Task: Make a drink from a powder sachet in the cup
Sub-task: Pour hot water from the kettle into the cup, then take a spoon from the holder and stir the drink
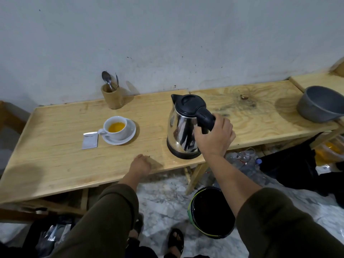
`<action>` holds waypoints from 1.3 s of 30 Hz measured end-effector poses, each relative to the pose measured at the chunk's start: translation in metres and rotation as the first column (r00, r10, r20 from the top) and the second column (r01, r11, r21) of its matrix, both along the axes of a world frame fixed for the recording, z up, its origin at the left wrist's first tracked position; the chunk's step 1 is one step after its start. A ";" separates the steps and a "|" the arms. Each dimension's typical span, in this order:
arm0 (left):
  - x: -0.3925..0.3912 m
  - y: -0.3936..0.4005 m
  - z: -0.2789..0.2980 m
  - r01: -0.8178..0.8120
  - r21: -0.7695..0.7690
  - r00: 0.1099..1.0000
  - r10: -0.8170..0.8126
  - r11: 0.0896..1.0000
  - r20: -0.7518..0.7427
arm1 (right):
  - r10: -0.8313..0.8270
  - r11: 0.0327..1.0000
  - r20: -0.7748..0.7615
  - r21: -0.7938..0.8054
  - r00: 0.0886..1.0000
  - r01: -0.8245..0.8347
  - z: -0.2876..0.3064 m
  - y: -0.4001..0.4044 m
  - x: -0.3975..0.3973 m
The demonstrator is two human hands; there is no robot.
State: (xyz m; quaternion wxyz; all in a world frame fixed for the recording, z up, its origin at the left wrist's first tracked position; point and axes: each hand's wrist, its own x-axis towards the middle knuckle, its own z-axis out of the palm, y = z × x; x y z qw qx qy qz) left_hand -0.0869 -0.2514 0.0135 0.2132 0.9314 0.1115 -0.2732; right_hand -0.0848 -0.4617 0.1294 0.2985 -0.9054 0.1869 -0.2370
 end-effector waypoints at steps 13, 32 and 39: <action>0.012 0.077 0.020 -0.439 -0.183 0.895 0.445 0.880 -0.007 | 0.507 0.860 0.004 -0.065 0.862 -0.506 0.014 0.108 0.042; 0.089 0.181 0.035 -0.630 -0.520 0.735 0.660 0.577 -0.158 | 0.490 0.867 -0.391 0.314 0.779 -0.388 0.025 0.258 0.177; 0.096 0.198 0.027 -0.602 -0.517 0.784 0.574 0.609 -0.236 | 0.494 0.862 -0.439 0.360 0.751 -0.357 0.024 0.284 0.221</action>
